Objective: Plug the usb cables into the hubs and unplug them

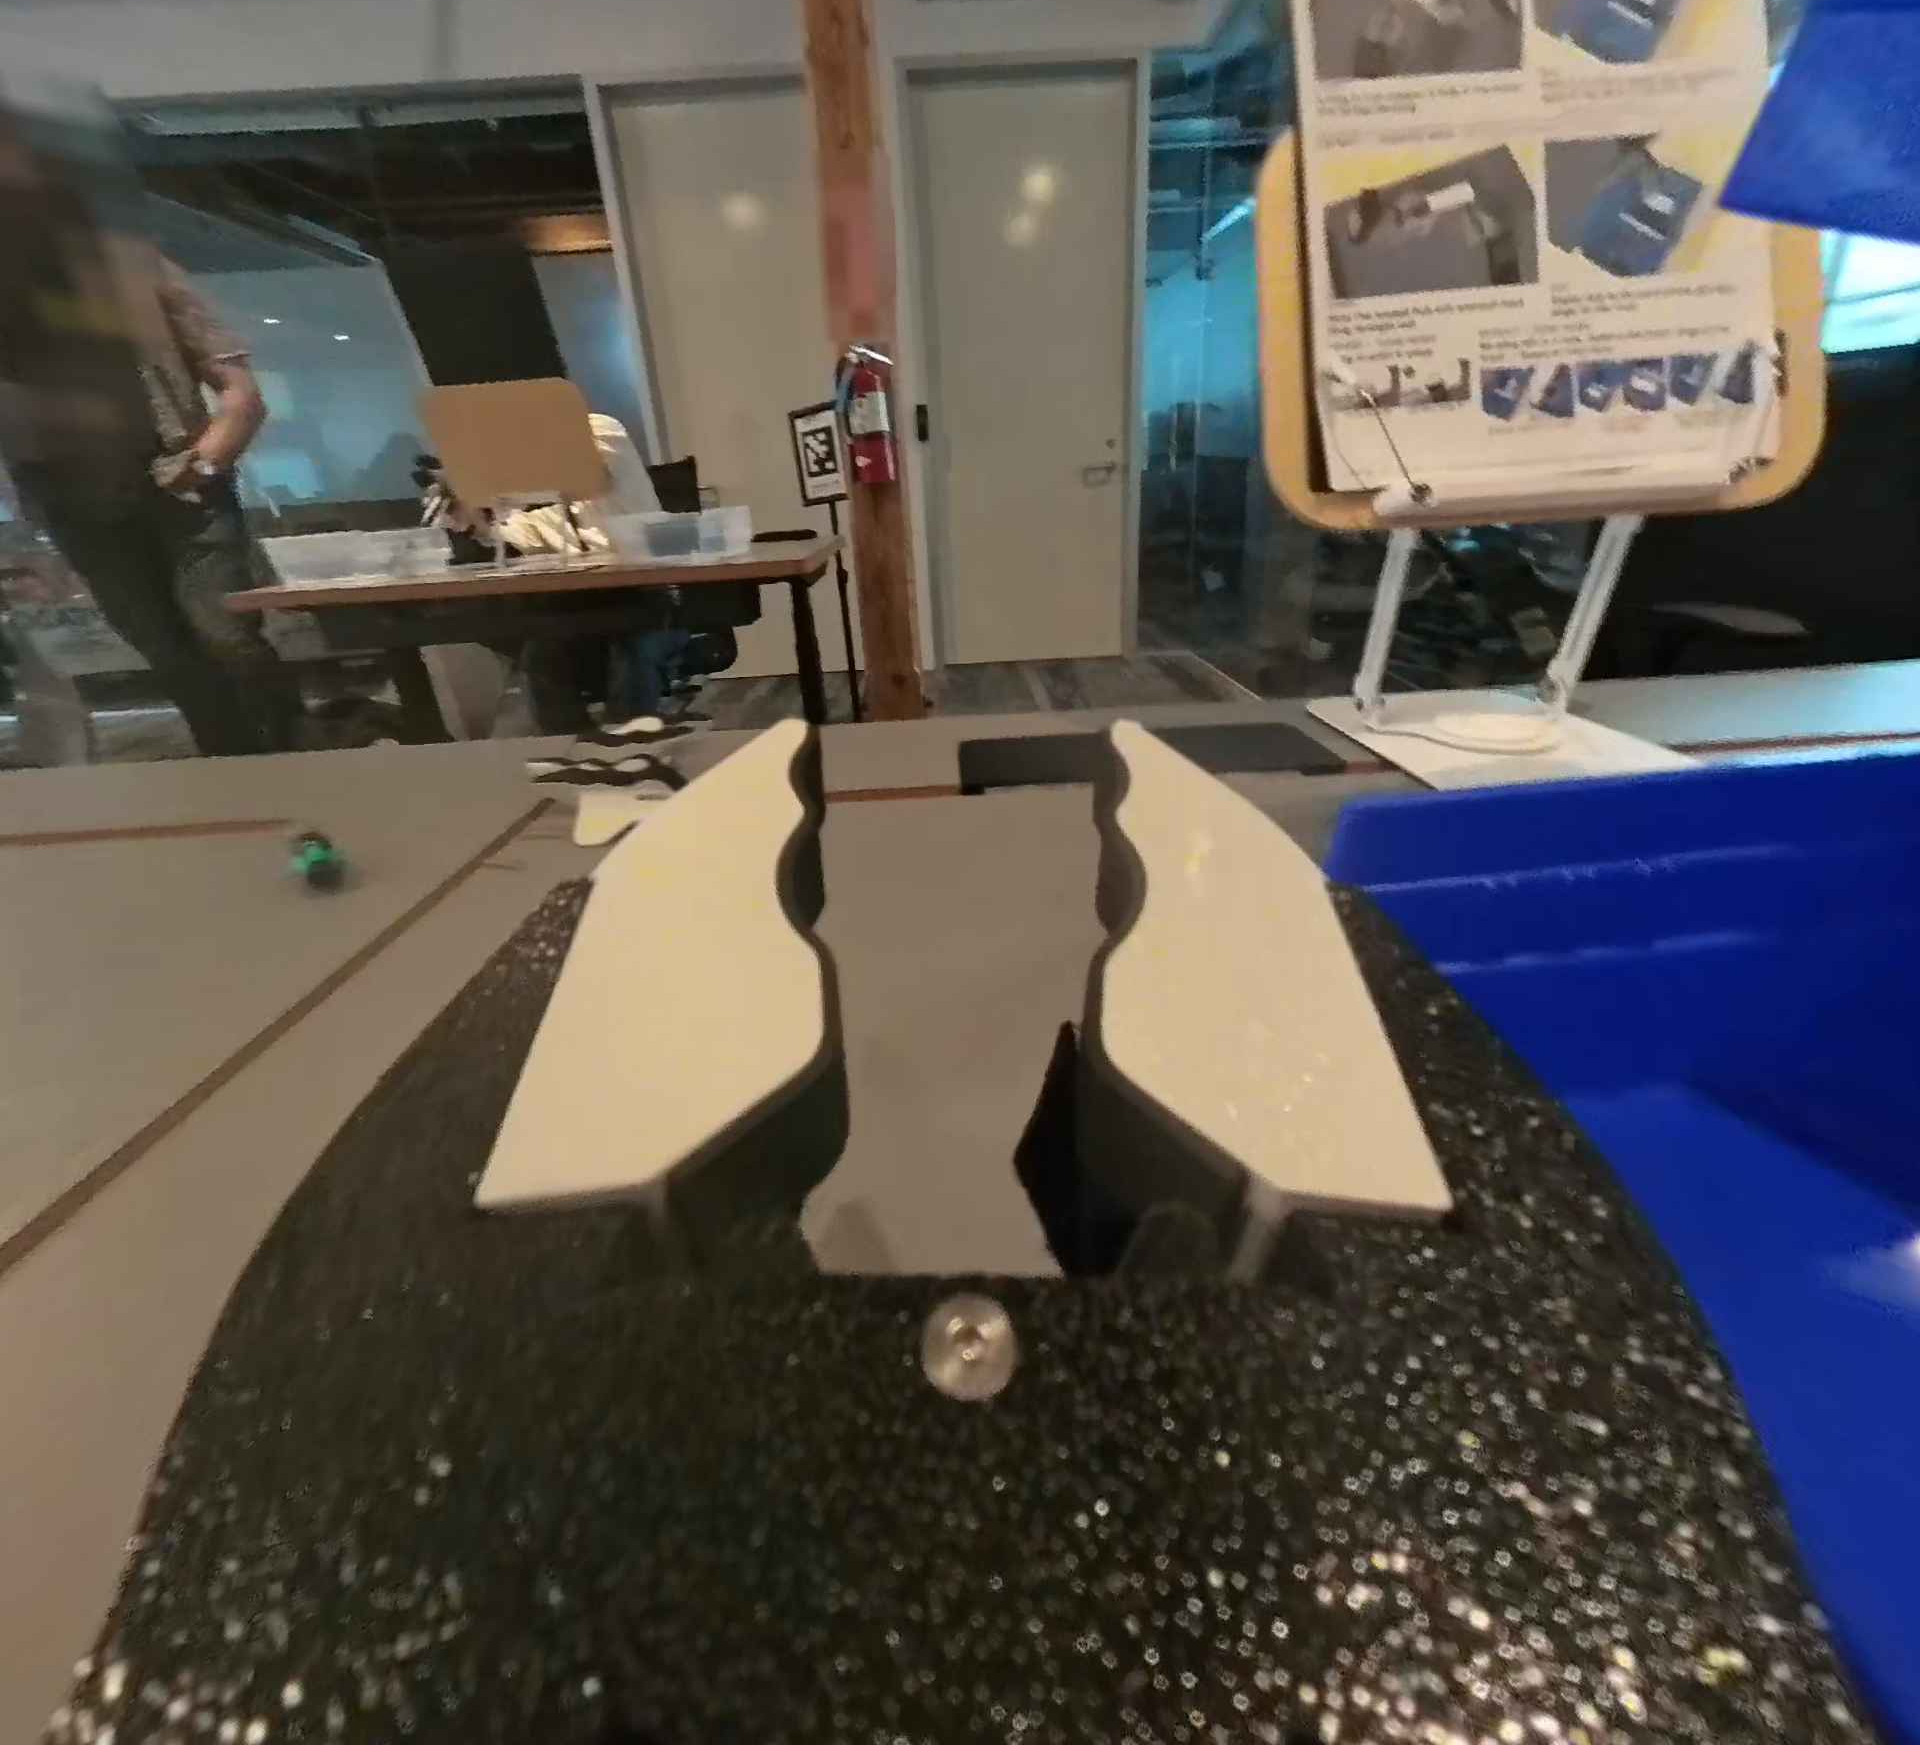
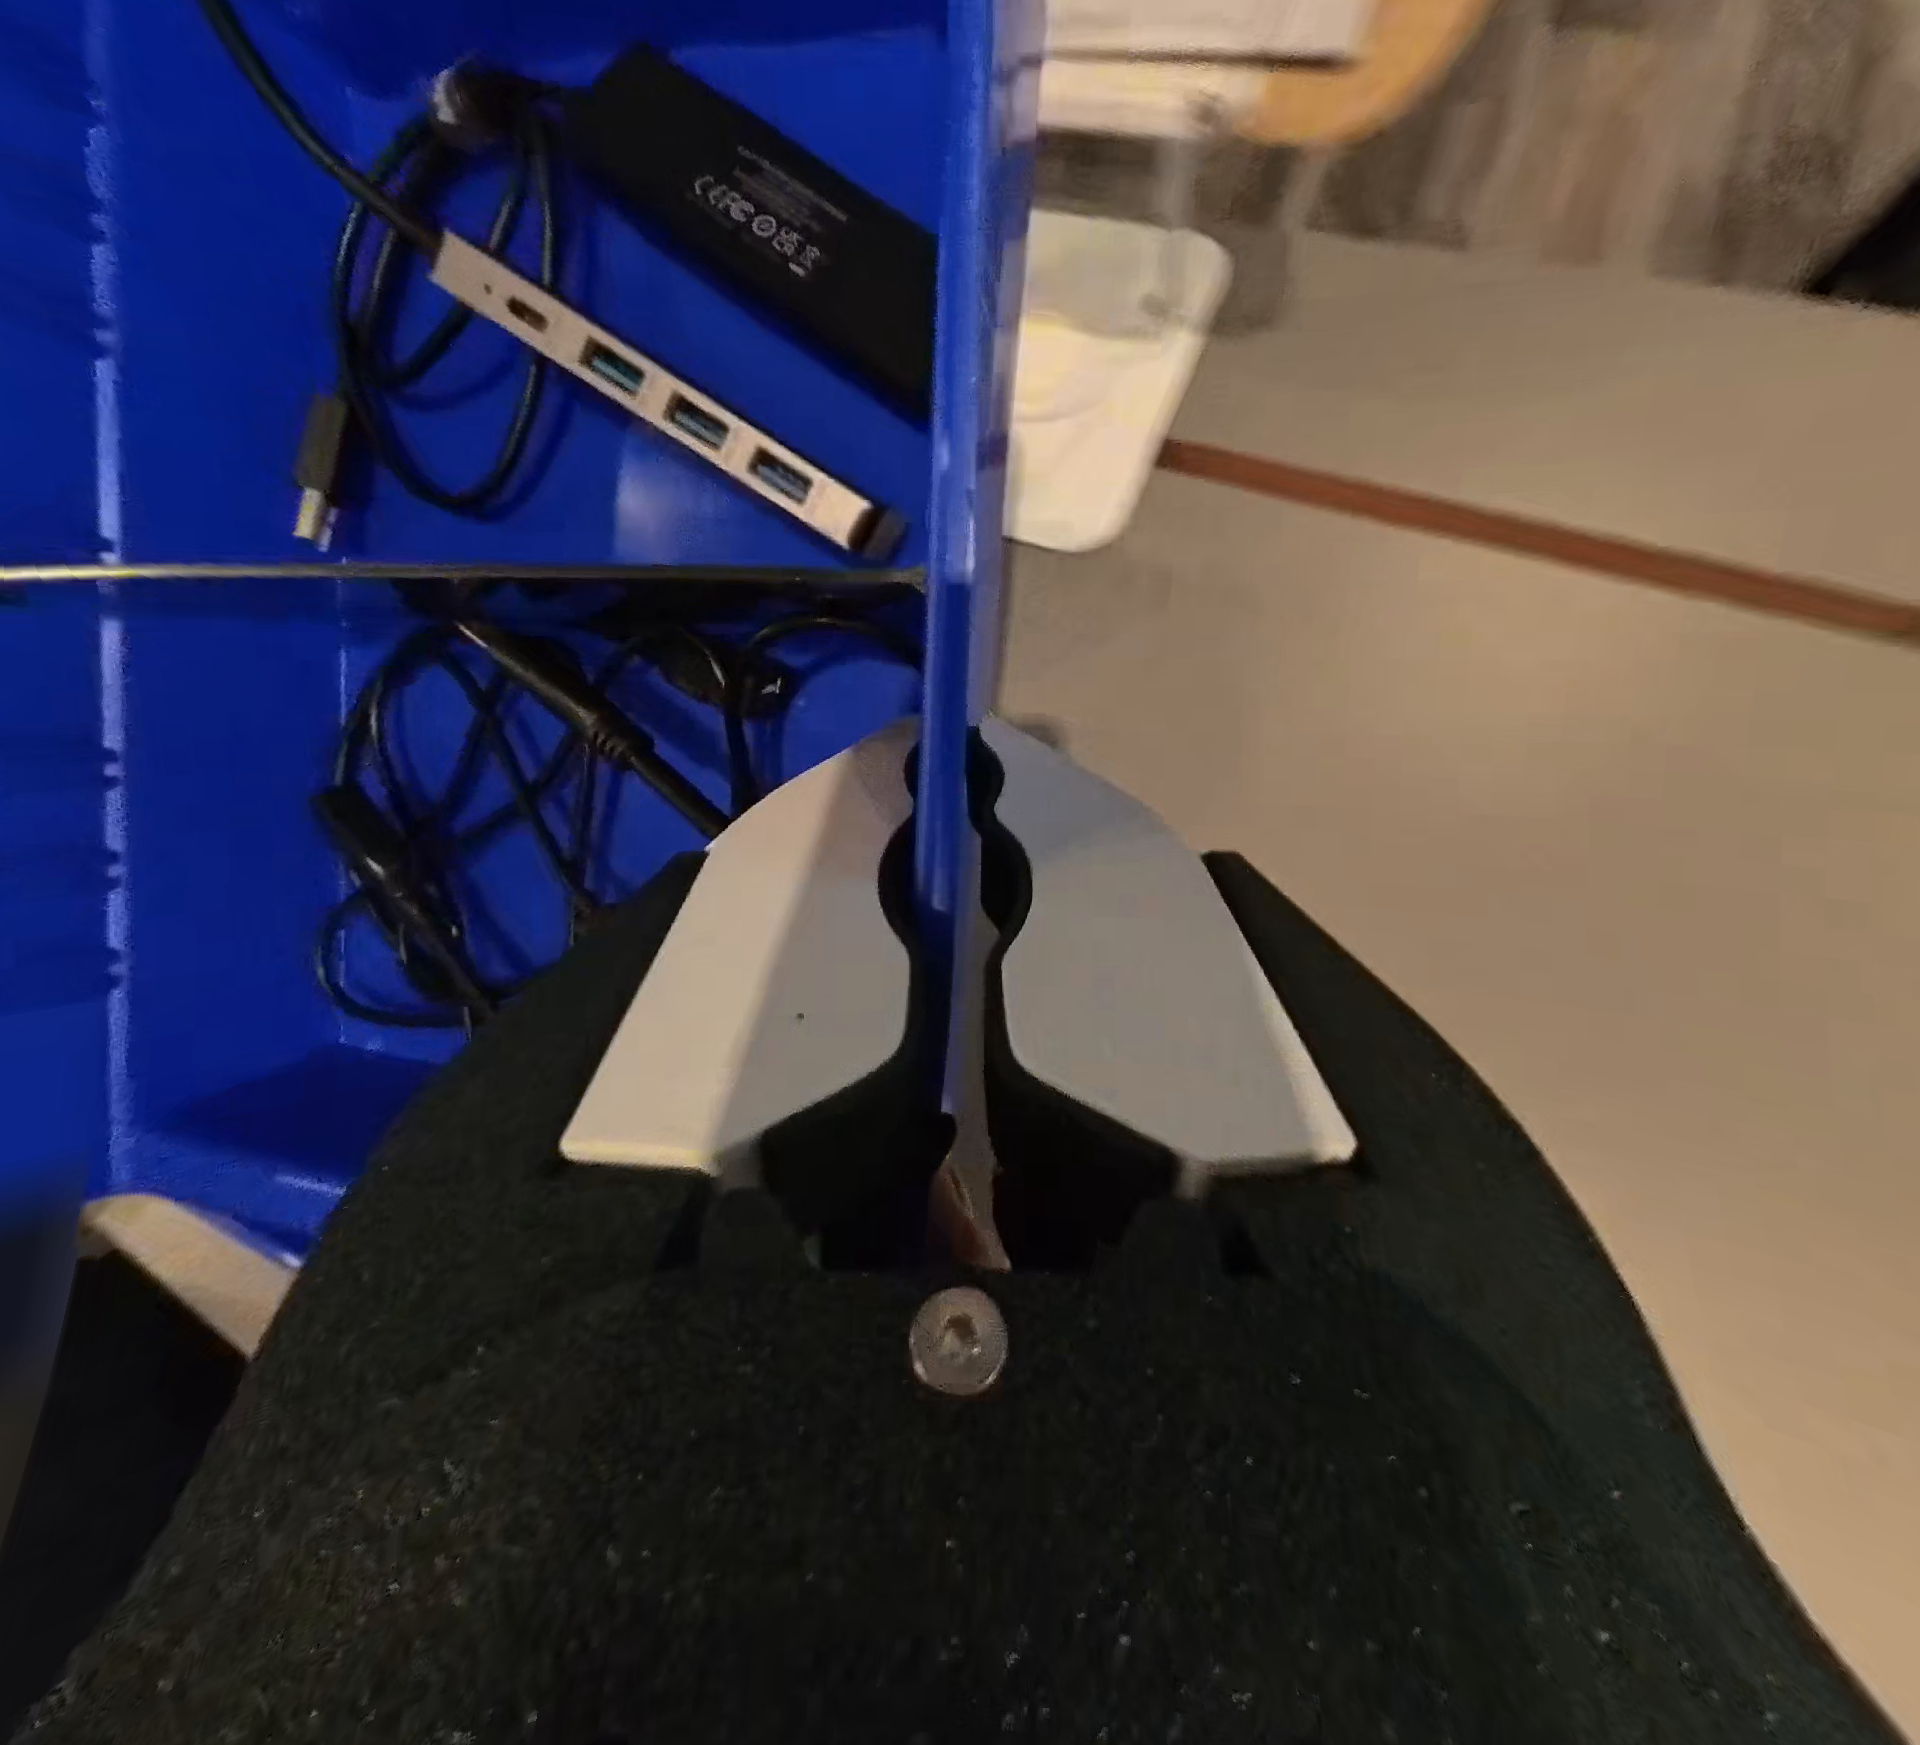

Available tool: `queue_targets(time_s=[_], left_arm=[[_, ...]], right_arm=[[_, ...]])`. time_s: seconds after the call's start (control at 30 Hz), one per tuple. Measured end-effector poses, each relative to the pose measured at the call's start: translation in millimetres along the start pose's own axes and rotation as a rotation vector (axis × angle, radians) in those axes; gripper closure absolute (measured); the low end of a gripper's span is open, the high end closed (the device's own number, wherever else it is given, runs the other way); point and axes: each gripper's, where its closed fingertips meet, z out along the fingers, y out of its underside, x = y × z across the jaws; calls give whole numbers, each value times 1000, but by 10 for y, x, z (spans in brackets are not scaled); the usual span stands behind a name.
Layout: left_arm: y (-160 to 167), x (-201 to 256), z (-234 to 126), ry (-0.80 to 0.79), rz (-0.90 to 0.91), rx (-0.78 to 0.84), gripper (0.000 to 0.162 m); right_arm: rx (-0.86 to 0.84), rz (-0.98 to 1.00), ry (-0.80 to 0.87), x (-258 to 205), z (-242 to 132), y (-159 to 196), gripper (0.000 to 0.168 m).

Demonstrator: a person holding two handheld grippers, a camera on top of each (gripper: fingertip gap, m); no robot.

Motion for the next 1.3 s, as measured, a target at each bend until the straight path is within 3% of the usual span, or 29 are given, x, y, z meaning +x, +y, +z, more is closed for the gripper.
queue_targets(time_s=[0.13,0.33,0.57,0.83,1.0,1.13,1.2,1.3], left_arm=[[-144,-232,-95,-56,-52,30,112],[-342,-734,-441,-217,18,31,115],[-651,-1350,-874,-377,26,117,119],[-578,-1362,-785,-374,102,46,119],[-443,-1206,-651,-327,131,-15,119],[-356,-1079,-567,-288,138,-50,119],[-325,-1018,-541,-270,156,-68,119],[-288,-898,-517,-229,186,-98,119]], right_arm=[[-22,-94,-159,-1018,500,-305,165],[-101,-229,-303,-2389,1495,-556,164],[-207,-254,-319,-3391,2628,-472,165],[-313,-86,-261,-3672,3509,83,165],[-376,-219,-143,-3599,3702,367,162],[-324,-173,-192,-3650,3741,387,158],[-239,-183,-228,-3699,3698,252,147],[-74,-289,-227,-3690,3523,-101,115]])
